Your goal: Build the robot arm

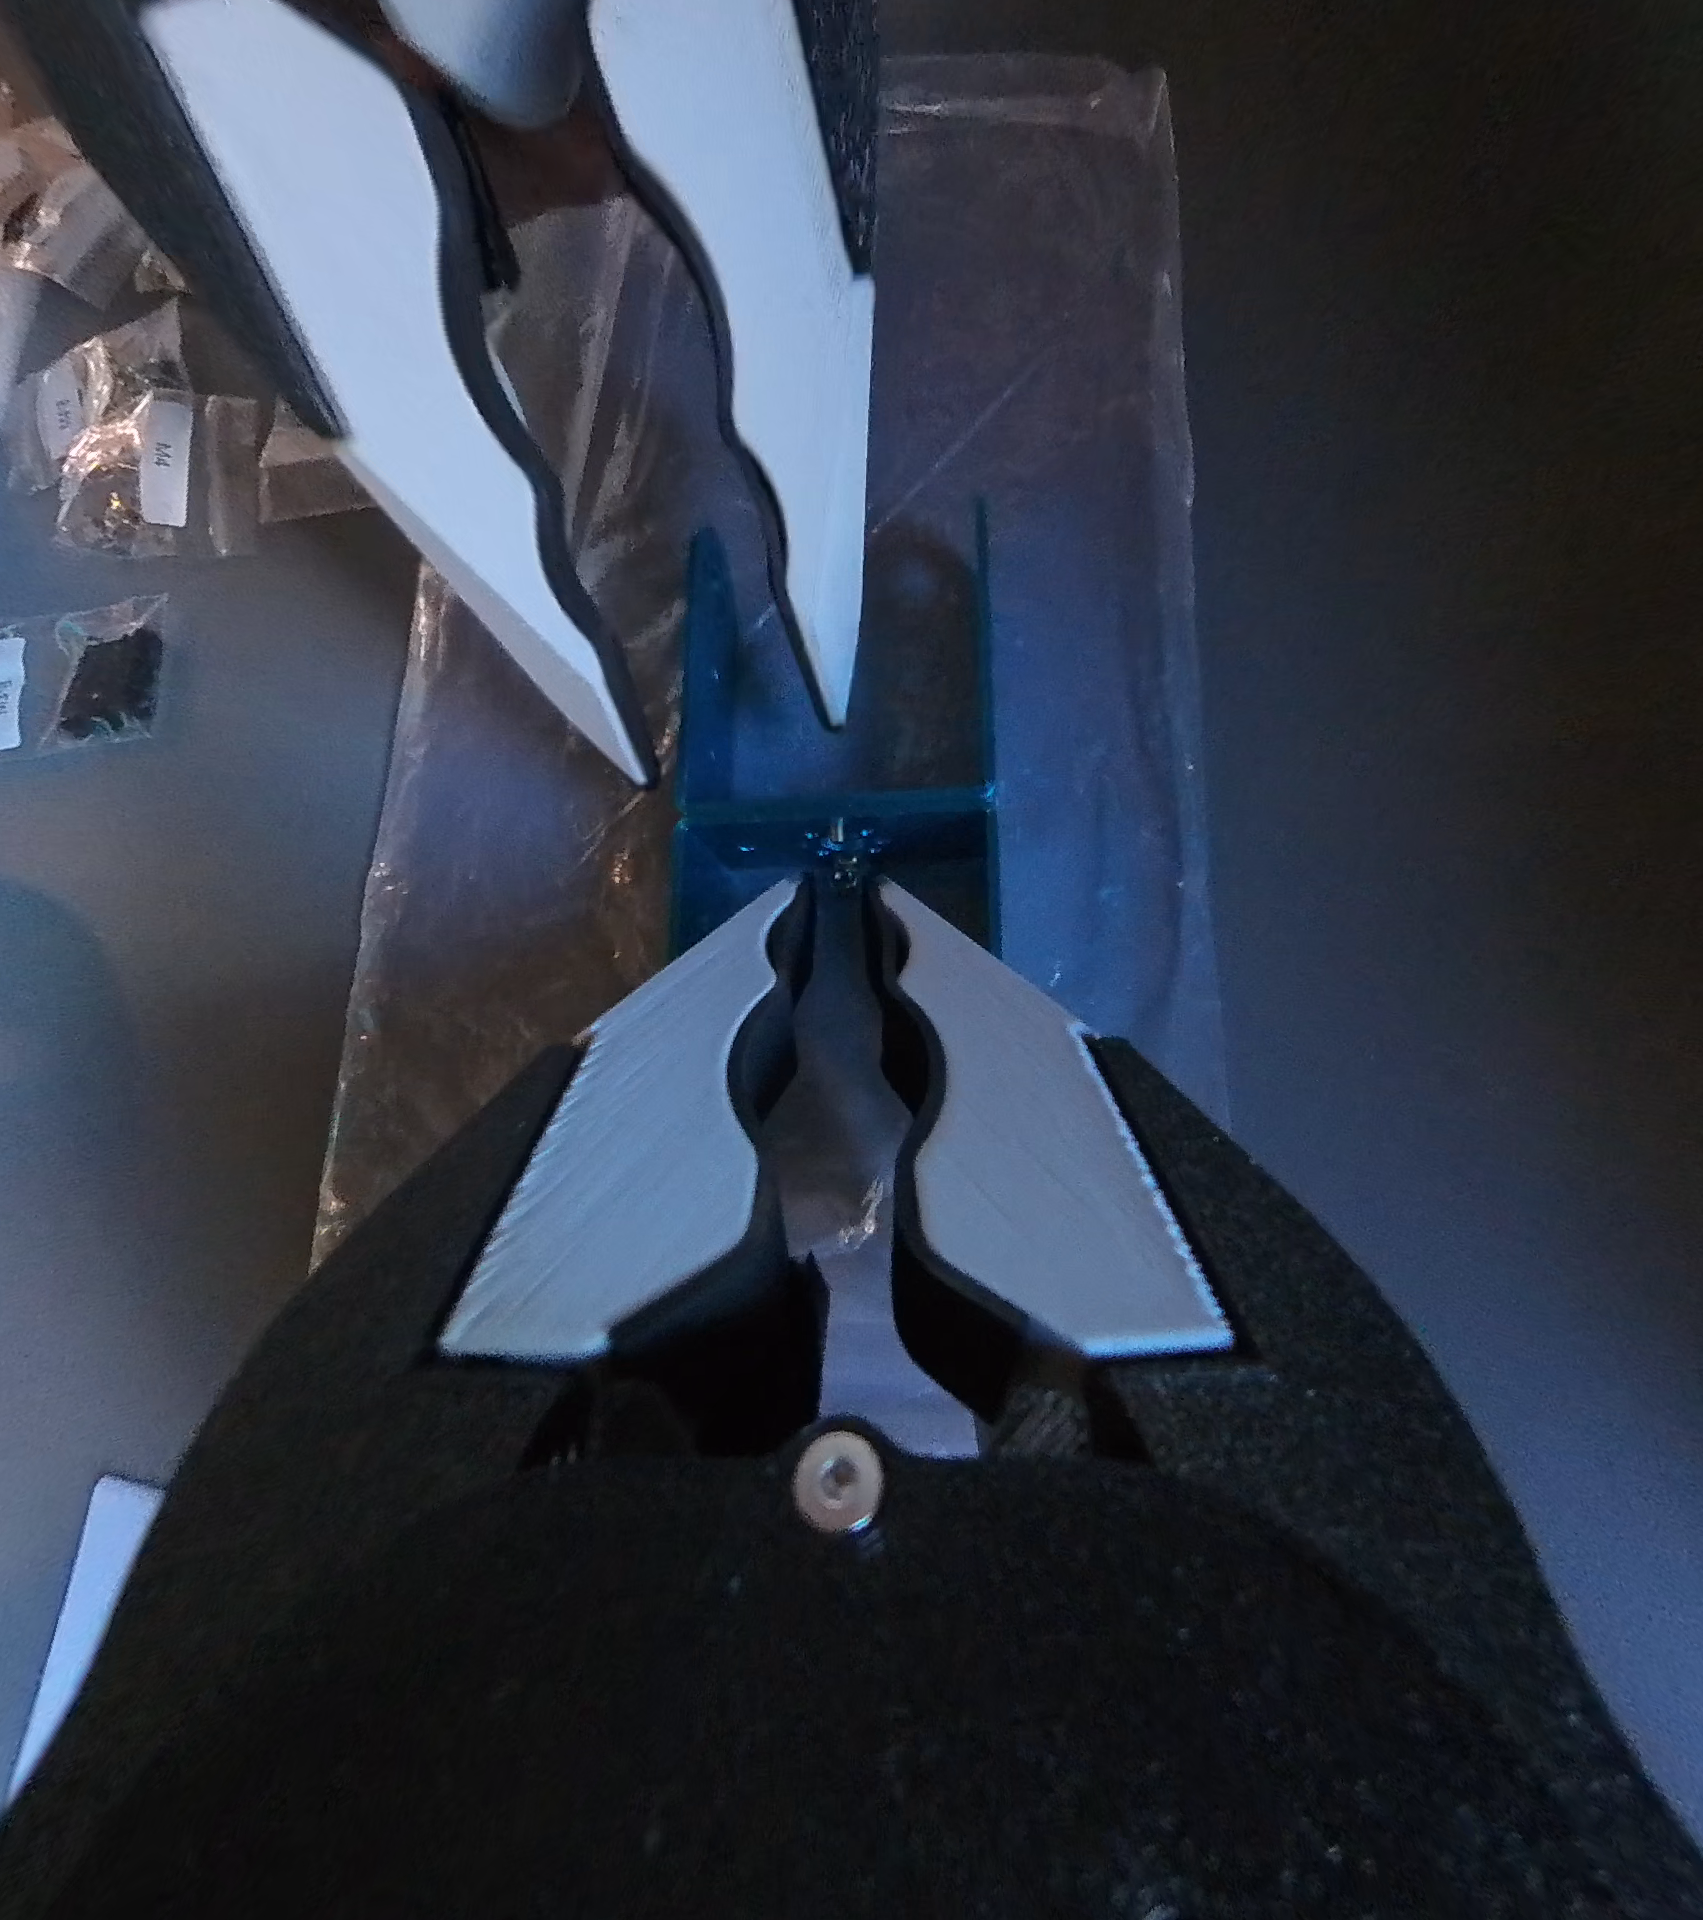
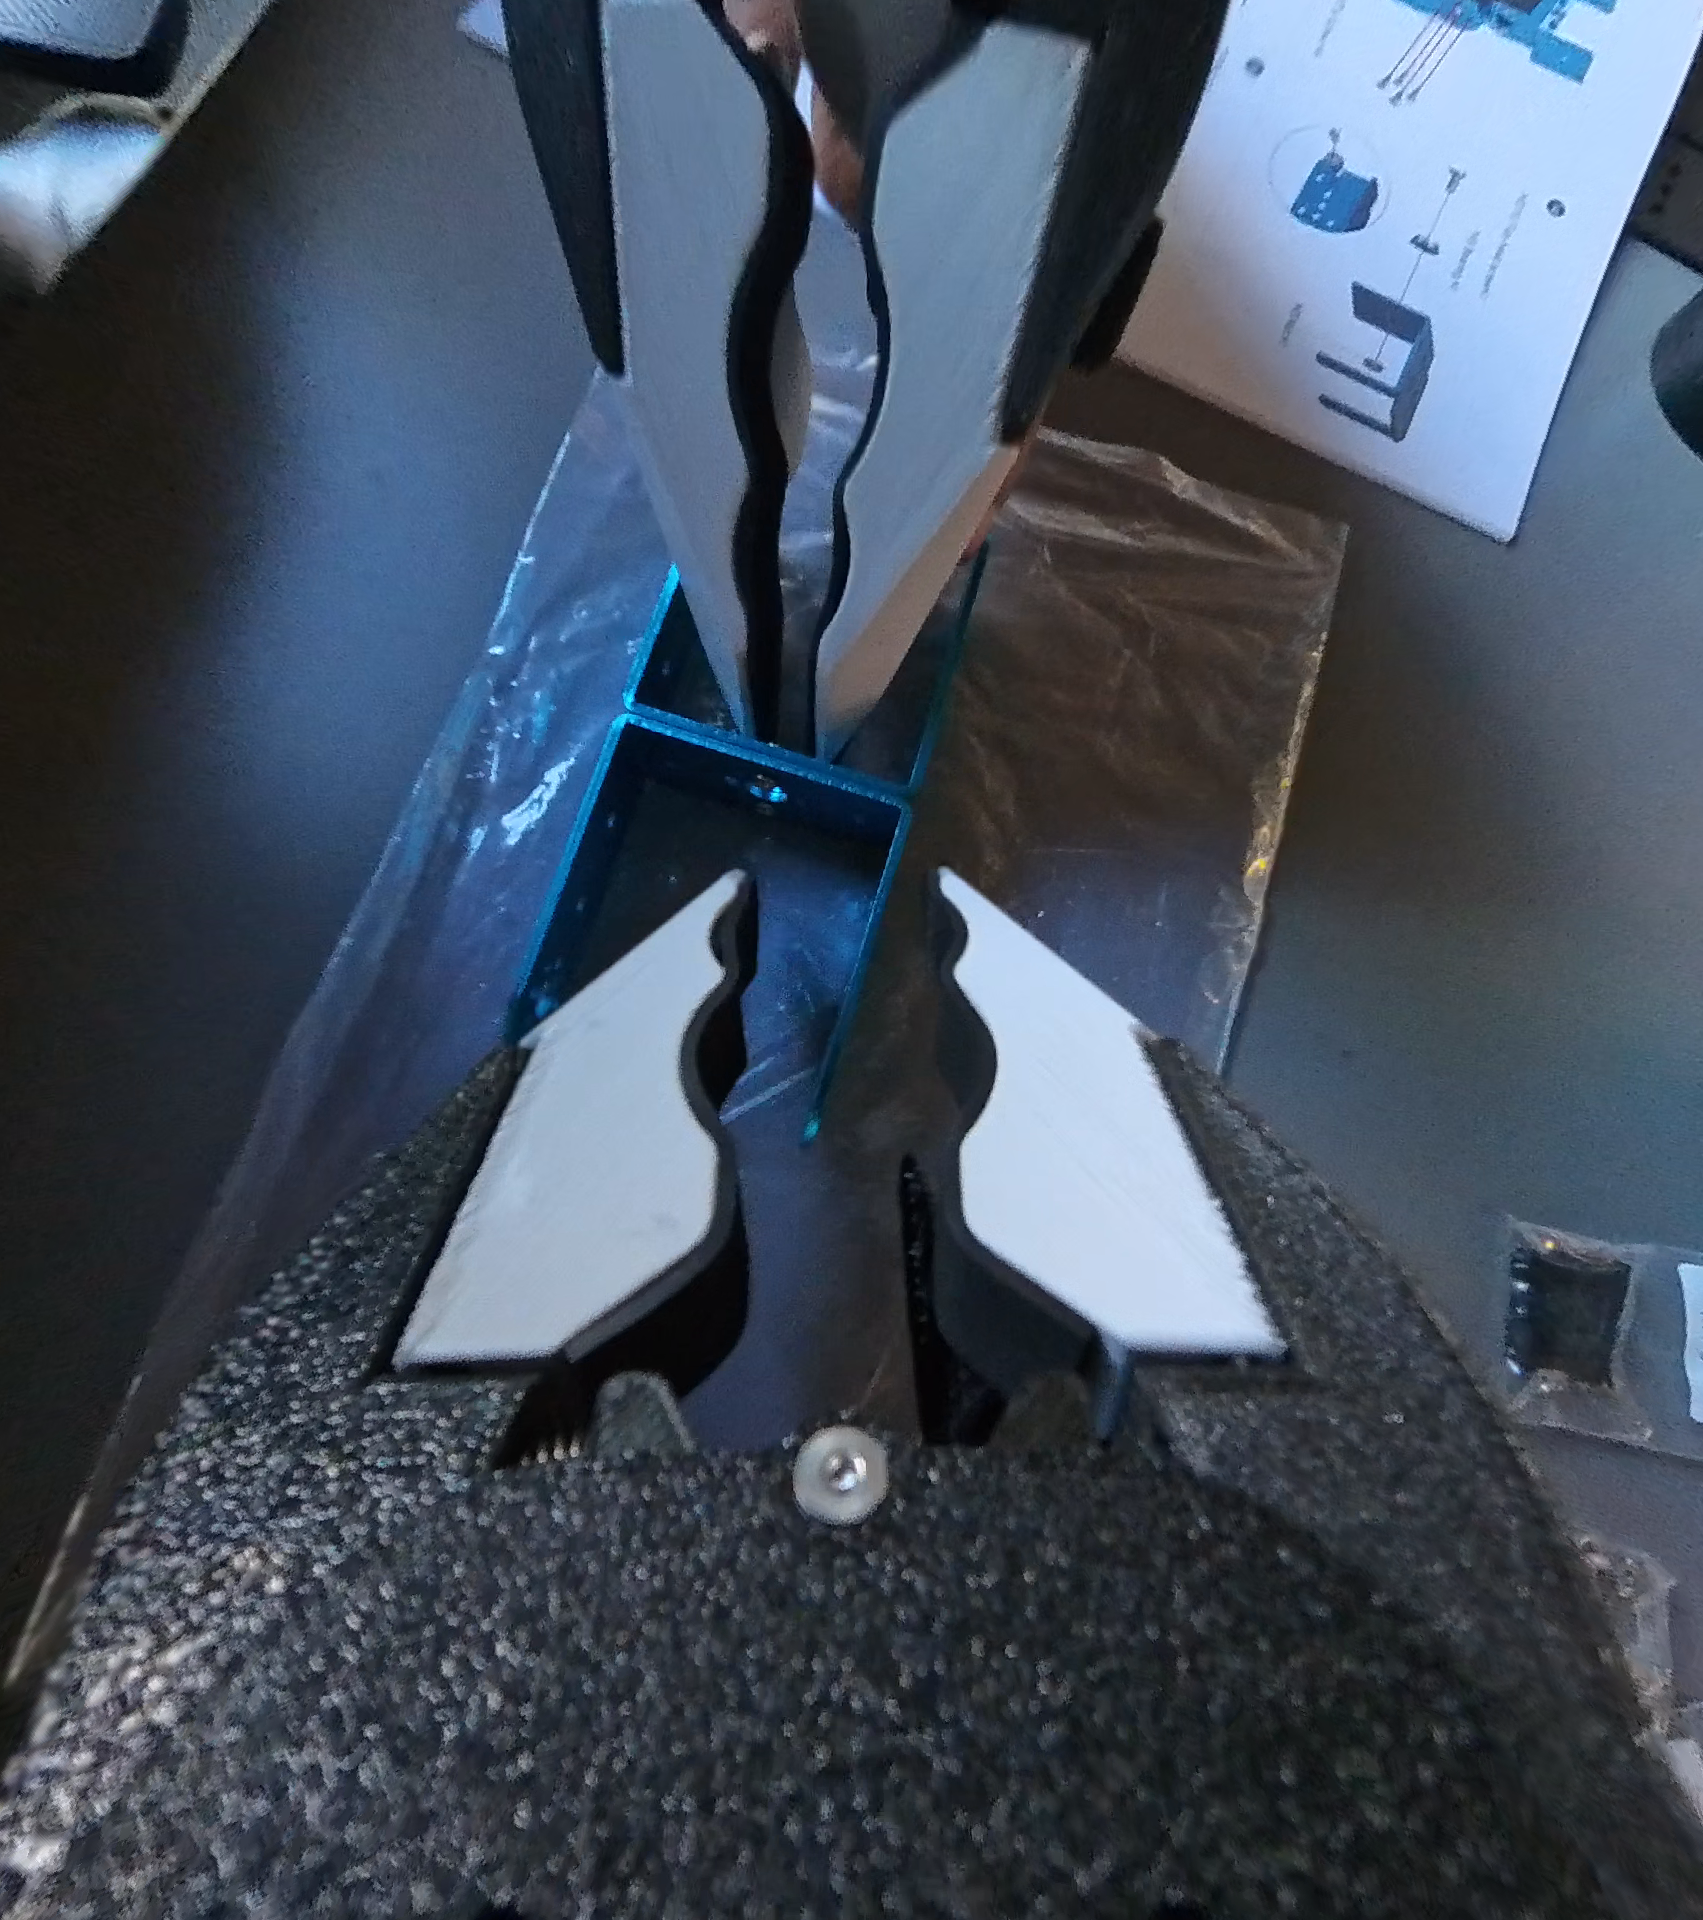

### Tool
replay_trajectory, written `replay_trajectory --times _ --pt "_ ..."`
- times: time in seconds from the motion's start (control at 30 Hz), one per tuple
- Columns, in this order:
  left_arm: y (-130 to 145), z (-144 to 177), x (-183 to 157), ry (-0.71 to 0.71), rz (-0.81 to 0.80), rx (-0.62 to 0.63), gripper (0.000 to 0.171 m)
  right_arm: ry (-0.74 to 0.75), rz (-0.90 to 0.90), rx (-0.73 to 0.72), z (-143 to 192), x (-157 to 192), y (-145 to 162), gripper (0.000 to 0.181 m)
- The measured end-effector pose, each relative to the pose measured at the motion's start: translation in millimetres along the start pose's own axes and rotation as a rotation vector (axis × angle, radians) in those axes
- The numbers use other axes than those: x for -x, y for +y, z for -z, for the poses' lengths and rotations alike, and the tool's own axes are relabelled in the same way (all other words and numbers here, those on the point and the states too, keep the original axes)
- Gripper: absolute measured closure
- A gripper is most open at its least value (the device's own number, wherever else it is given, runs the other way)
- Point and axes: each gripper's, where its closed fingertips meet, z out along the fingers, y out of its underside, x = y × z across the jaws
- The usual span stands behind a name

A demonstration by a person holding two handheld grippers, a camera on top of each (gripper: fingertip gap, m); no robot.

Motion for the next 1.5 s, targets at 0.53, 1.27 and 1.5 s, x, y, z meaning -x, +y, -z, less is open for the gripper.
replay_trajectory --times 0.53,1.27,1.5 --pt "2.8 -2.9 1.2 -0.037 -0.029 -0.006 0.171 -0.089 -0.178 0.098 1.5 16.1 -14.1 0.110" --pt "-10.0 39.9 14.8 -0.097 0.056 -0.142 0.165 -0.136 0.054 0.167 10.9 11.6 -24.7 0.152" --pt "1.3 43.4 26.3 -0.140 0.091 -0.105 0.164 -0.191 0.221 0.303 15.0 10.9 -26.0 0.157"
